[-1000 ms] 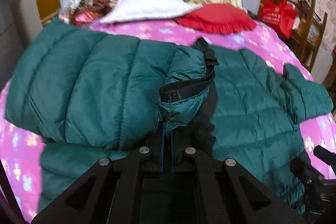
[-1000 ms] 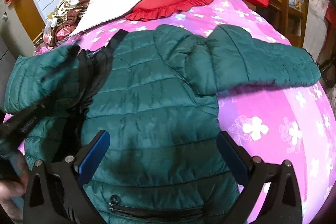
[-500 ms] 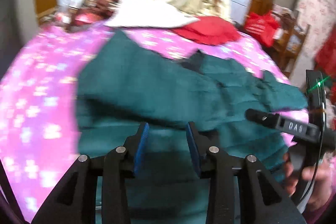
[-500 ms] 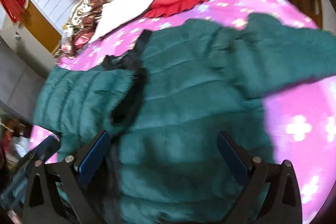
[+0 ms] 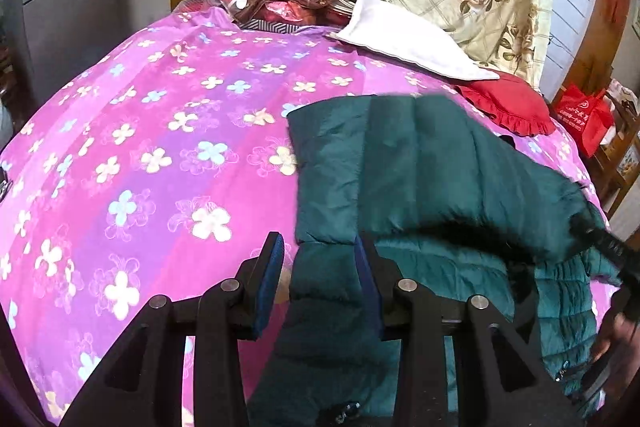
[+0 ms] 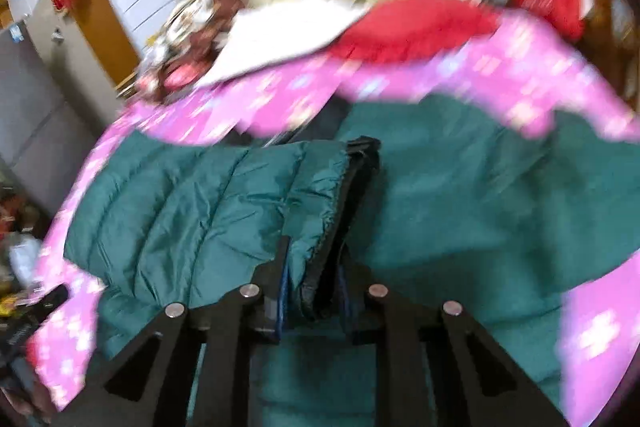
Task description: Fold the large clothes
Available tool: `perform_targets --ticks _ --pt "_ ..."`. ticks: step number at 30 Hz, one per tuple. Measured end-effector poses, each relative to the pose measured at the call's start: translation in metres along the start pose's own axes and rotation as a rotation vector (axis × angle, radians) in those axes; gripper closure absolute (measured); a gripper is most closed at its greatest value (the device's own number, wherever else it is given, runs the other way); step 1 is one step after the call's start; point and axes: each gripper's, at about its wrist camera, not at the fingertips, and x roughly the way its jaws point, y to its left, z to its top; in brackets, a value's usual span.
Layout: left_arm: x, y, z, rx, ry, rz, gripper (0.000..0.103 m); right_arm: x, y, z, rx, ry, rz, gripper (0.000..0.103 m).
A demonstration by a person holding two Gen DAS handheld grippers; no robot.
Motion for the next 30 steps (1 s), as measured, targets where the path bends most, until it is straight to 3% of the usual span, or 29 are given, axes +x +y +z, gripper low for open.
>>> perform_targets --ticks 2,6,9,12,13,16,20,23,30 --pt "0.006 0.001 -0.001 -0.009 0.014 -0.003 0.085 0.000 -0.015 0.010 0.000 -0.029 -0.091 0.084" --pt "0.018 -0.015 0.004 0.008 0.021 0.015 0.085 0.040 -0.037 0.027 -0.008 0.034 -0.222 0.084" --pt "0.019 -0.024 0.010 0.017 0.001 0.017 0.085 0.055 -0.042 0.027 0.014 0.126 -0.230 0.082" --pt "0.026 -0.032 0.020 0.013 -0.019 0.024 0.085 0.024 -0.040 0.024 0.040 0.059 -0.257 0.058" --pt "0.030 -0.035 0.024 0.016 -0.024 0.023 0.085 0.015 -0.040 0.023 0.035 0.039 -0.259 0.052" --pt "0.044 -0.049 0.030 0.040 -0.036 0.030 0.085 0.000 -0.026 0.026 -0.009 0.001 -0.177 0.051" --pt "0.066 -0.058 0.029 0.054 -0.024 0.059 0.085 0.033 0.001 0.026 -0.092 0.103 0.002 0.051" --pt "0.076 -0.059 0.026 0.062 -0.032 0.070 0.085 0.055 0.002 0.022 -0.132 0.112 -0.049 0.051" --pt "0.086 -0.060 0.022 0.066 -0.028 0.061 0.083 0.082 -0.012 0.014 -0.128 0.113 -0.078 0.051"
